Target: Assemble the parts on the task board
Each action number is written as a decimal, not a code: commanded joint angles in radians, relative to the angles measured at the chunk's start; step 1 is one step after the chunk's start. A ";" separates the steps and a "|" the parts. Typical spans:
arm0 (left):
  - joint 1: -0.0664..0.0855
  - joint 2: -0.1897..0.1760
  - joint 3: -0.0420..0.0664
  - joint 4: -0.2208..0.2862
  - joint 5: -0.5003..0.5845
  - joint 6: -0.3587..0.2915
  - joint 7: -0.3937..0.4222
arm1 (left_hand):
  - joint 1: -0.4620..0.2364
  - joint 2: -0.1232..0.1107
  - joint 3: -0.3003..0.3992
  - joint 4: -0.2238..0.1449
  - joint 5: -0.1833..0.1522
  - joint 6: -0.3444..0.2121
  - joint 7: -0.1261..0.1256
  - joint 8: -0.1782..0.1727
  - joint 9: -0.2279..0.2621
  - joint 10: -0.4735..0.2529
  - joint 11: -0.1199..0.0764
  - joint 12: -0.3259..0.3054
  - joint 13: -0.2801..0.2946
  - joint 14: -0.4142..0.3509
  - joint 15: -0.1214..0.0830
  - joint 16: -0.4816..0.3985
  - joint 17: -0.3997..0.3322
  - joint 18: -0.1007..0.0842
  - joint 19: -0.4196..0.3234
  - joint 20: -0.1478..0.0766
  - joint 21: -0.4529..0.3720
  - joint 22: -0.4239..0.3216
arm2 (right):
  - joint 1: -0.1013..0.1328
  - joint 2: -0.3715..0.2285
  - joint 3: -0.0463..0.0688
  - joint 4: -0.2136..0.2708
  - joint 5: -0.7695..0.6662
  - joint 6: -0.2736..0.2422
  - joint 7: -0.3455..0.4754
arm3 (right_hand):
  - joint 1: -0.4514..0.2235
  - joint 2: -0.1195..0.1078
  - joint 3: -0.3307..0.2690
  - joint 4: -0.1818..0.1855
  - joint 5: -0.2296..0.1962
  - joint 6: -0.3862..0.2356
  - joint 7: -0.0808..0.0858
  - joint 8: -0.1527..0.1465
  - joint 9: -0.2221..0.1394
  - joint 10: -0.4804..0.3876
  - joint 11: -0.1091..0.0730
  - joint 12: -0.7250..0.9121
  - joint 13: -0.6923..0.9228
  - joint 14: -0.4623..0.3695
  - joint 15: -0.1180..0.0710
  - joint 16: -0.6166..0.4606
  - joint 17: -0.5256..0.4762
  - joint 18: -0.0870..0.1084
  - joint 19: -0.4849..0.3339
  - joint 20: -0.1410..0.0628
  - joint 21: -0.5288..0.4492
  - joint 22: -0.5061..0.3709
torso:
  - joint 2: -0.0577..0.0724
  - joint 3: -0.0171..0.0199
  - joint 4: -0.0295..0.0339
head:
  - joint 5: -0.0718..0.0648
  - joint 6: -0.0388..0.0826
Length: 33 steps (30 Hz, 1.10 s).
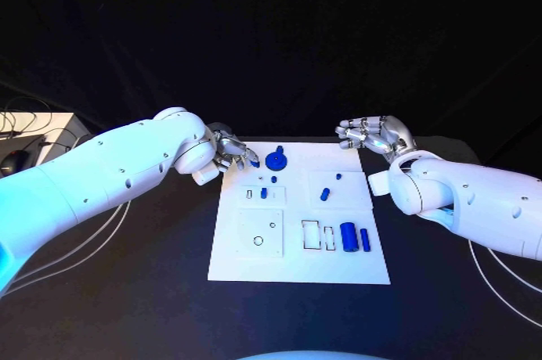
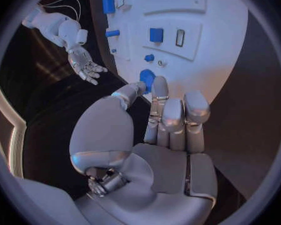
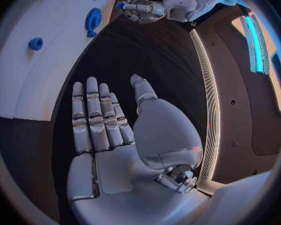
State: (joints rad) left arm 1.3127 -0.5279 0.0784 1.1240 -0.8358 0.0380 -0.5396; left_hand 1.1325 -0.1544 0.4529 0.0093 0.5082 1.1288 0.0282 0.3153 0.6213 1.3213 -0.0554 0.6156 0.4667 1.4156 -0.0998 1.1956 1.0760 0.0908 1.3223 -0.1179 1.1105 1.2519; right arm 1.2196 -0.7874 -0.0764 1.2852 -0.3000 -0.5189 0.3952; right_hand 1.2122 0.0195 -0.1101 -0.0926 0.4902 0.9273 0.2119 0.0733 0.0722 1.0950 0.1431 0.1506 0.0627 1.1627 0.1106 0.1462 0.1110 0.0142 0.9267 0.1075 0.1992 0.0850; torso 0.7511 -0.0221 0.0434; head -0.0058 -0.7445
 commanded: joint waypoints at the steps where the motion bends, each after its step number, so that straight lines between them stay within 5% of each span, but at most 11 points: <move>1: -0.004 -0.031 0.000 0.060 0.013 -0.025 -0.028 | 0.004 -0.002 0.129 -0.129 0.027 0.015 -0.007 -0.004 0.006 0.013 -0.006 -0.004 0.004 0.006 -0.006 -0.001 0.001 -0.014 0.007 -0.004 0.009 0.003 | -0.001 -0.002 0.000 0.000 -0.003 0.014 0.010 | -0.007 0.004 0.008 0.000 0.004 -0.007 -0.001 -0.005 -0.001 -0.005 0.002 -0.006 -0.001 -0.006 0.000 -0.003 -0.001 -0.014 -0.007 -0.003 0.000 -0.001 | -0.005 -0.0004 0.0026 | -0.001 -0.004; 10: -0.024 -0.108 -0.003 0.198 -0.057 -0.058 -0.063 | -0.003 -0.008 0.130 -0.133 0.055 0.020 -0.010 -0.003 0.017 0.021 -0.008 -0.006 0.010 0.007 -0.008 0.002 0.005 -0.017 0.011 -0.007 0.016 0.008 | -0.004 -0.006 0.000 0.000 -0.003 0.013 0.010 | -0.007 0.004 0.009 -0.001 0.011 -0.006 -0.001 -0.005 -0.001 -0.005 0.002 -0.006 -0.001 -0.006 0.000 -0.003 -0.001 -0.014 -0.007 -0.003 0.000 -0.001 | -0.013 -0.0032 0.0097 | -0.001 -0.009; 15: -0.032 -0.132 -0.019 0.251 -0.096 -0.090 -0.070 | -0.005 -0.010 0.130 -0.132 0.055 0.024 -0.012 -0.004 0.020 0.025 -0.010 -0.007 0.011 0.008 -0.009 0.004 0.006 -0.018 0.011 -0.008 0.017 0.008 | -0.006 -0.008 0.000 0.000 -0.003 0.013 0.011 | -0.007 0.004 0.010 -0.002 0.013 -0.006 -0.001 -0.005 -0.001 -0.005 0.002 -0.006 -0.001 -0.007 0.000 -0.003 -0.001 -0.014 -0.007 -0.003 0.000 -0.001 | -0.018 -0.0045 0.0133 | 0.001 -0.012; 33: -0.064 -0.136 -0.056 0.276 -0.140 -0.123 -0.073 | -0.011 -0.012 0.122 -0.115 0.049 0.034 -0.024 0.000 0.044 0.039 -0.016 -0.005 0.025 0.010 -0.012 0.020 0.014 -0.025 0.019 -0.011 0.029 0.017 | -0.009 -0.009 0.000 0.000 -0.003 0.013 0.011 | -0.008 0.004 0.011 -0.004 0.017 -0.006 -0.001 -0.005 -0.001 -0.005 0.002 -0.007 -0.001 -0.006 0.000 -0.003 -0.001 -0.014 -0.007 -0.003 0.000 -0.001 | -0.014 -0.0042 0.0119 | 0.007 -0.010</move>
State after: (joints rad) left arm 1.2504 -0.6670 0.0226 1.3994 -0.9515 -0.0692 -0.6112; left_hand 1.1139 -0.1730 0.4558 0.0122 0.5586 1.1426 0.0171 0.3193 0.6584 1.3388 -0.0586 0.6156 0.4916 1.4243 -0.1052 1.2119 1.0893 0.0752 1.3329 -0.1284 1.1352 1.2679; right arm 1.2115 -0.7961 -0.0763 1.2848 -0.3000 -0.5187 0.3954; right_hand 1.2122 0.0195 -0.1045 -0.0982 0.5039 0.9288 0.2104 0.0733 0.0722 1.0950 0.1431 0.1468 0.0627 1.1627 0.1106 0.1462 0.1112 0.0142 0.9267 0.1075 0.1992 0.0850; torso 0.7349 -0.0262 0.0564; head 0.0016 -0.7553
